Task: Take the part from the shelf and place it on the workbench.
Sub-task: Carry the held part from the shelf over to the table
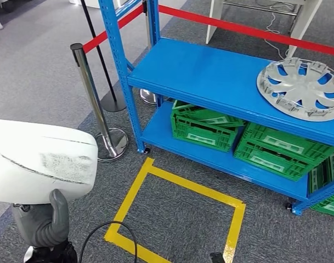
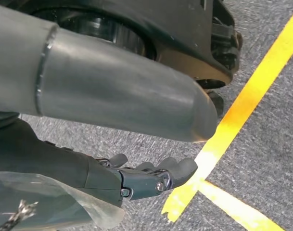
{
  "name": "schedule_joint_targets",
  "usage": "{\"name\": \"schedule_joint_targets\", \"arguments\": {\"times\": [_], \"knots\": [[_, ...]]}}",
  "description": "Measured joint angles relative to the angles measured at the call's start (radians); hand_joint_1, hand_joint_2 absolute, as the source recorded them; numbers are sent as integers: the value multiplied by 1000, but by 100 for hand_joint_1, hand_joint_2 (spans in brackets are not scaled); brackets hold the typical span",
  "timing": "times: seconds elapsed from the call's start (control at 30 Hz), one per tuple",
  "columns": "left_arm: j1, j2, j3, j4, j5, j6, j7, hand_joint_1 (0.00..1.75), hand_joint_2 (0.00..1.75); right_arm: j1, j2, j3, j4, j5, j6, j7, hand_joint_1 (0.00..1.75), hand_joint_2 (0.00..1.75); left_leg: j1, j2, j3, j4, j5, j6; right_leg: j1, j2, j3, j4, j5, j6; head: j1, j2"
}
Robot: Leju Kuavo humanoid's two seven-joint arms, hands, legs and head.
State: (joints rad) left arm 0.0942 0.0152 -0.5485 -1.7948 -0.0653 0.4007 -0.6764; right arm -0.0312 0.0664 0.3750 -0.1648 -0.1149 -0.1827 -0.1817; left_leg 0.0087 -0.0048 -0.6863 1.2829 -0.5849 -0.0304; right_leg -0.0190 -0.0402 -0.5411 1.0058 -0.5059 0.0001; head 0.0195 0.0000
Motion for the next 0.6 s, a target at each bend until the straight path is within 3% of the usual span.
{"name": "schedule_joint_targets", "arguments": {"times": [0.03,0.1,0.17,0.27,0.33,0.4,0.47,0.5,0.53,0.6], "knots": [[0,-1,1,0,-1,-3,0,175,175,0,0,0,0,1,1,0,0,0,1,5,23,-46,31,1,0,-9,1,0,-1,1,0,0],[-2,-4,1,0,-5,-7,0,175,175,0,0,0,0,0,3,-3,0,0,-3,44,89,-184,90,7,3,-25,4,1,-4,6,-1,0],[-4,-6,1,0,-10,-14,0,175,175,0,0,0,0,0,6,-6,0,0,-11,74,121,-259,107,19,8,-41,6,1,-7,15,0,0],[-2,-7,2,0,-17,-26,0,175,175,-2,1,0,0,1,12,-8,0,0,-14,49,115,-269,110,40,8,-62,8,0,-12,31,5,0],[-3,-8,2,1,-19,-30,0,175,175,-2,1,0,-1,1,14,-9,0,0,-11,28,115,-276,118,54,5,-27,-12,45,-47,39,8,0],[-4,-9,3,1,-20,-31,0,175,175,0,1,1,-1,1,15,-10,0,0,-10,8,112,-277,121,63,5,21,-72,169,-112,40,12,0],[-3,-9,3,3,-21,-32,0,175,175,2,1,1,-1,1,15,-9,0,0,-14,-17,110,-276,122,65,6,36,-127,276,-144,38,14,0],[-3,-9,3,3,-21,-32,0,175,175,4,1,1,-1,1,15,-9,0,0,-15,-31,110,-275,122,66,7,39,-132,280,-132,35,14,0],[-2,-9,3,4,-21,-32,0,175,175,5,1,1,-1,1,14,-9,0,0,-16,-45,110,-274,123,66,8,43,-117,244,-102,32,14,0],[-2,-9,3,4,-24,-32,0,175,175,5,1,1,-1,0,12,-10,0,0,-17,-70,109,-270,122,64,7,83,-58,113,-33,23,13,0]]}}
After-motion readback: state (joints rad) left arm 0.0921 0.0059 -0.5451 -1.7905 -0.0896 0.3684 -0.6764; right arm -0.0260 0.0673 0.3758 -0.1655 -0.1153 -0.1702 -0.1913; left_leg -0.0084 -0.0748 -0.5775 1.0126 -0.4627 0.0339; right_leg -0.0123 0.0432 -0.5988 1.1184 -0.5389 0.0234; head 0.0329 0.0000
